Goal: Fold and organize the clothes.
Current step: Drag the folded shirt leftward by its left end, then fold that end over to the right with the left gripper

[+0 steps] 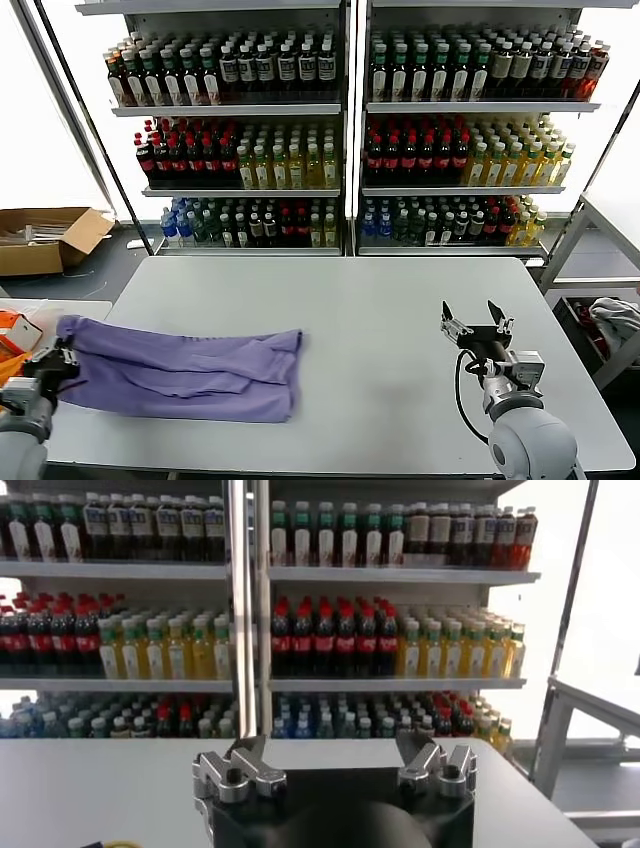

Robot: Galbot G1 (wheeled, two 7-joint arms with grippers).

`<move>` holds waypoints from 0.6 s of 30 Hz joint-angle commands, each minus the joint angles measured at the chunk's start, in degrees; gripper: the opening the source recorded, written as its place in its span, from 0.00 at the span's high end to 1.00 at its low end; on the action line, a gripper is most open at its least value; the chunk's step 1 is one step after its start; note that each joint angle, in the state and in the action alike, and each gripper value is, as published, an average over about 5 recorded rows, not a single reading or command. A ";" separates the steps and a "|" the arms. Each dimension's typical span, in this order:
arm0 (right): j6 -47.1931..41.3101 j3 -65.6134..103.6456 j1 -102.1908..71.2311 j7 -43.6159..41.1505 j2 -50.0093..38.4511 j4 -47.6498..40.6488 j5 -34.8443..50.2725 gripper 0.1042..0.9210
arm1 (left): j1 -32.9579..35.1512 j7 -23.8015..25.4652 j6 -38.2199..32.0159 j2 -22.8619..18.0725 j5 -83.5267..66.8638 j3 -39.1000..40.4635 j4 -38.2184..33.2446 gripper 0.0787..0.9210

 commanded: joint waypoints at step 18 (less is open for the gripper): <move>1.24 0.46 -6.09 -0.34 1.48 3.40 -2.48 0.12 | -4.89 -2.93 6.20 -17.70 3.25 30.85 -8.98 0.98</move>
